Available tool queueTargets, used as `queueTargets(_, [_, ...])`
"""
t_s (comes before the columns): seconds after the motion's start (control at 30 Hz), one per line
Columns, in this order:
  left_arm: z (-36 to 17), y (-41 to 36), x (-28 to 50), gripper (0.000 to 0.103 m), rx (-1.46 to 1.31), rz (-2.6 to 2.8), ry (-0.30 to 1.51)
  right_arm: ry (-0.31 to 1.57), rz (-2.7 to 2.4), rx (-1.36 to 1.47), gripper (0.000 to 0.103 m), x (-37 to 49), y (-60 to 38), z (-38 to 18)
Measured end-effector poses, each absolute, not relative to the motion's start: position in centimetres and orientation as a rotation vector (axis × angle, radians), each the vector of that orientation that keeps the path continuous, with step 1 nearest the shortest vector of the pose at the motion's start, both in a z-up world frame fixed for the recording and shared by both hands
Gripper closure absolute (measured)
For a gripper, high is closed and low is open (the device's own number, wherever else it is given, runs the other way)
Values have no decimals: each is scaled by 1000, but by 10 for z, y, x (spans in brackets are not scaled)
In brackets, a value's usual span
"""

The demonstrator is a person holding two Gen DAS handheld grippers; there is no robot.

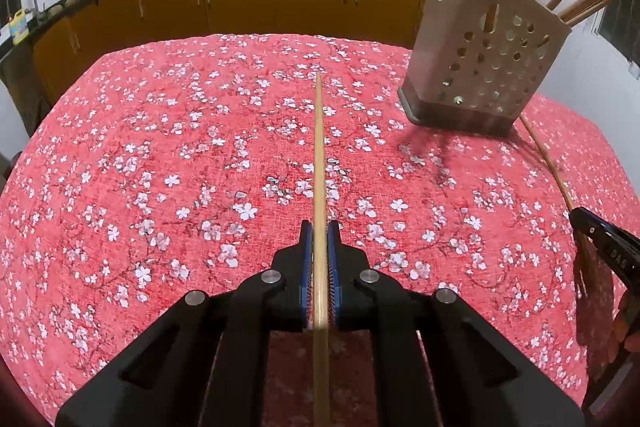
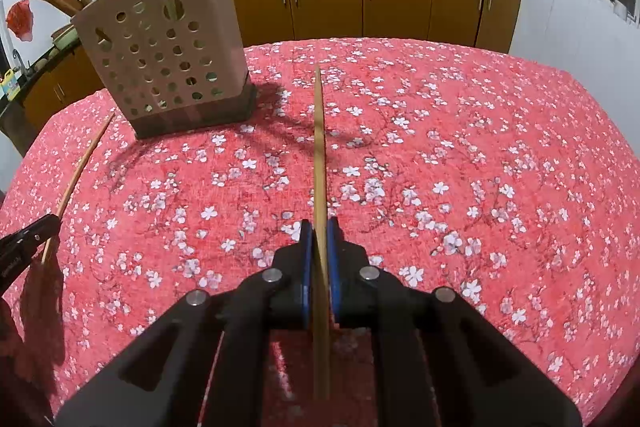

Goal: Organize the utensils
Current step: 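Lift the chopstick from the tablecloth with the right tool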

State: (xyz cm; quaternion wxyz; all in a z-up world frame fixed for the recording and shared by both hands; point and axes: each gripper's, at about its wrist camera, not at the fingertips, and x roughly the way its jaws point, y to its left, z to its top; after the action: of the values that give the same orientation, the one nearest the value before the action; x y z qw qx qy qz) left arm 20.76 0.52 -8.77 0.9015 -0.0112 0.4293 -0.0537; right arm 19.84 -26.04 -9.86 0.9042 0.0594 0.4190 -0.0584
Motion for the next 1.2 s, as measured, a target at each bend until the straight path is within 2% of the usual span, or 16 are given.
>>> queueTargets(0.07, [-87, 3, 207, 91, -10, -111, 888, 866, -125, 113, 93, 197, -261, -98])
queueTargets(0.2, [-88, -5, 206, 75, 28, -140, 887, 867, -132, 96, 93, 196, -259, -97])
queueTargets(0.27, [-88, -11, 206, 73, 57, -138, 888, 867, -134, 91, 93, 196, -258, -98])
queueTargets(0.67, [-91, -12, 209, 73, 60, -142, 884, 868, -138, 79, 93, 196, -258, -99])
queueTargets(1.2, [-89, 7, 184, 80, 41, -152, 892, 868, -154, 56, 91, 198, -256, -96])
